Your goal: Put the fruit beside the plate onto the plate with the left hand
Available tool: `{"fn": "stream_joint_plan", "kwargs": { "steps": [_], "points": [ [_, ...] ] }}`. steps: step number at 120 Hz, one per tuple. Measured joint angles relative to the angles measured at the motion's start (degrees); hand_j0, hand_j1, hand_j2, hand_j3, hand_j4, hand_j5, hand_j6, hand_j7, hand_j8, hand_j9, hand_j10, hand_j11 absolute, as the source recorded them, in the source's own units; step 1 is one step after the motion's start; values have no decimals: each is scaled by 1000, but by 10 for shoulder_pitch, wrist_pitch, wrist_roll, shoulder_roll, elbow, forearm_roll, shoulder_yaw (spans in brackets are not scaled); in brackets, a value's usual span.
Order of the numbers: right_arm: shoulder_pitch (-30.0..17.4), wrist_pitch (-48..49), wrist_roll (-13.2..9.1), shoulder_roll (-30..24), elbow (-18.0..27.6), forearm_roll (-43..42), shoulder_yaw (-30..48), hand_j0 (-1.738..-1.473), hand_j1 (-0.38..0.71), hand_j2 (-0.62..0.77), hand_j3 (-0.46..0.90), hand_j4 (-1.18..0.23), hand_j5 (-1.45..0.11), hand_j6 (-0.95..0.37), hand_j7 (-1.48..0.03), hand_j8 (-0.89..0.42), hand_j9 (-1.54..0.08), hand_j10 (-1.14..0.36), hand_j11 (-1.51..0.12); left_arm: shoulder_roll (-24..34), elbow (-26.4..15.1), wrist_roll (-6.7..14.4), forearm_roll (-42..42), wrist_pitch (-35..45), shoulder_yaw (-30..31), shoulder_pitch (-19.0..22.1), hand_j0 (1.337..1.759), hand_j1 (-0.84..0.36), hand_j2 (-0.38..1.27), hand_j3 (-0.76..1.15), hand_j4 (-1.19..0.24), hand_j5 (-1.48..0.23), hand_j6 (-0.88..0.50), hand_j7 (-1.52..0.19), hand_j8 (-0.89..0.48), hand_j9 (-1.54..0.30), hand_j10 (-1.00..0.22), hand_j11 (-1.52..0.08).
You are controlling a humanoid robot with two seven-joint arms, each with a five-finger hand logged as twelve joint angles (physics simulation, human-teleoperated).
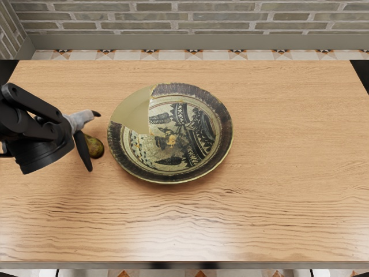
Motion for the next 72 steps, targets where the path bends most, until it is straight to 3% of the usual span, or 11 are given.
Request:
{"fn": "stream_joint_plan", "kwargs": {
  "steps": [72],
  "points": [
    [0,0,0,0,0,0,0,-1658,-335,-2,0,-11,-15,-11,-15,-11,-15,-11,-15,-8,1,0,-19,8,-2,14,1658,143,34,0,-172,-223,-172,-223,-172,-223,-172,-223]
  ]
}}
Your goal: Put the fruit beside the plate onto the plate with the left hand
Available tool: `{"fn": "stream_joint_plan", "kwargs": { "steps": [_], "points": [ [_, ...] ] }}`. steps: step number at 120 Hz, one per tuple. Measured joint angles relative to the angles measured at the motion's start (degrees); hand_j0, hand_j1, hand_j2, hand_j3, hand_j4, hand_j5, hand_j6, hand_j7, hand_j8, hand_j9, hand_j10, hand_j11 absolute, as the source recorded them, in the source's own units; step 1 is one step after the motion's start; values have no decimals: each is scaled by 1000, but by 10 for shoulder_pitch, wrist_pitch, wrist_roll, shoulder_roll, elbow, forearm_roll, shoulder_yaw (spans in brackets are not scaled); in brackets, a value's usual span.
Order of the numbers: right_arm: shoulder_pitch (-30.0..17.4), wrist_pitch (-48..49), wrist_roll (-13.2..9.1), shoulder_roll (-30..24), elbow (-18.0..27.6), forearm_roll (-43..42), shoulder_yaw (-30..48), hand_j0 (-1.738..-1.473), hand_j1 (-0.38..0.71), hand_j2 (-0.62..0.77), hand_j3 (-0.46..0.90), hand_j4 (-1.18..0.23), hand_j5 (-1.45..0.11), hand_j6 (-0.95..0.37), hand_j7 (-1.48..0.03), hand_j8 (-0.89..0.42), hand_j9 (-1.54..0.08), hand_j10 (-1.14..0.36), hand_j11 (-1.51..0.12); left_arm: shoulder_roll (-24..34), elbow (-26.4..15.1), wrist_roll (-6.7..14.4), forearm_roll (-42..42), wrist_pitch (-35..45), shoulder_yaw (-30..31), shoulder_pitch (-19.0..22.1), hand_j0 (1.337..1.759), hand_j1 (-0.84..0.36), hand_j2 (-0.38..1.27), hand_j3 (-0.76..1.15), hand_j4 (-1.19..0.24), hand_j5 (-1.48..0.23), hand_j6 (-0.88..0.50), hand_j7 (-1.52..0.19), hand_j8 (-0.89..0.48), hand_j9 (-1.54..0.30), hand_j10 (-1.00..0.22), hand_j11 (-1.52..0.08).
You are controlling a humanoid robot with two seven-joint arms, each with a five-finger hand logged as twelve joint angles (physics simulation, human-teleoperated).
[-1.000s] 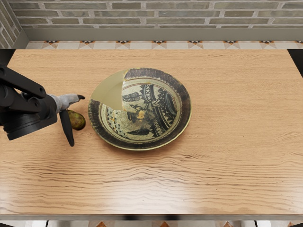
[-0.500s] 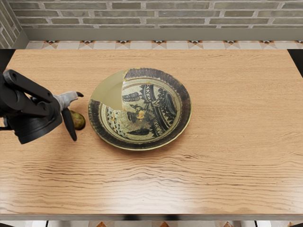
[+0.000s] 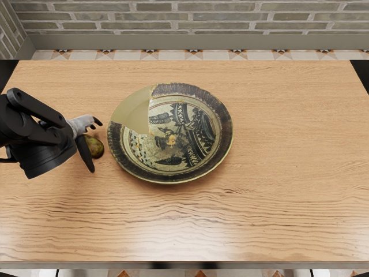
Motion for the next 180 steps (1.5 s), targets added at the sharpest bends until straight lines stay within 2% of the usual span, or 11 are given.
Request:
{"fn": "stream_joint_plan", "kwargs": {
  "steps": [24,47,54,61,86,98,120,129,163,170,180],
  "points": [
    [0,0,0,0,0,0,0,-1658,-335,-2,0,-11,-15,-11,-15,-11,-15,-11,-15,-1,3,0,-1,1,0,2,1658,96,42,0,-211,-274,-211,-274,-211,-274,-211,-274],
    [0,0,0,0,0,0,0,-1658,-335,-2,0,-11,-15,-11,-15,-11,-15,-11,-15,-9,4,1,-22,-18,0,2,1658,-294,171,0,-560,-723,-506,-726,-485,-727,-557,-727],
    [0,0,0,0,0,0,0,-1658,-335,-2,0,-11,-15,-11,-15,-11,-15,-11,-15,-9,4,1,-25,-23,-1,2,1655,-299,267,0,-640,-822,-501,-829,-473,-839,-604,-843],
    [0,0,0,0,0,0,0,-1658,-335,-2,0,-11,-15,-11,-15,-11,-15,-11,-15,-9,4,1,-28,-26,0,2,1656,-324,522,0,-699,-897,-534,-903,-504,-917,-665,-923],
    [0,0,0,0,0,0,0,-1658,-335,-3,0,-11,-15,-11,-15,-11,-15,-12,-15,-2,3,1,-46,-31,3,-3,1654,-362,600,0,-777,-1109,-428,-1077,-437,-1073,-665,-1082],
    [0,0,0,0,0,0,0,-1658,-335,-2,0,-12,-15,-11,-15,-11,-15,-12,-15,13,3,2,-55,-32,5,-14,1655,-322,526,0,-794,-1158,-416,-1117,-432,-1102,-703,-1108],
    [0,0,0,0,0,0,0,-1658,-335,-2,0,-11,-15,-11,-15,-11,-15,-11,-15,63,2,6,-63,-32,0,-73,1655,-394,793,0,-826,-1176,-446,-1148,-465,-1129,-788,-1132],
    [0,0,0,0,0,0,0,-1658,-335,-2,0,-11,-15,-11,-15,-11,-15,-11,-15,89,2,6,-67,-42,-36,-93,1655,-437,896,0,-837,-1171,-511,-1150,-514,-1132,-808,-1136],
    [0,0,0,0,0,0,0,-1658,-335,-2,0,-11,-15,-11,-15,-11,-15,-11,-15,57,4,4,-64,-85,-167,-93,1655,-510,1002,0,-849,-1177,-565,-1156,-578,-1148,-848,-1150],
    [0,0,0,0,0,0,0,-1658,-335,-2,0,-11,-15,-11,-15,-11,-15,-11,-15,45,7,4,-63,-85,-174,-92,1655,-521,920,0,-829,-1138,-615,-1122,-592,-1113,-830,-1115],
    [0,0,0,0,0,0,0,-1658,-335,-2,0,-11,-15,-11,-15,-11,-15,-11,-15,41,11,1,-58,-82,-180,-93,1656,-254,616,0,-572,-783,-429,-772,-414,-767,-572,-768]
  ]
}}
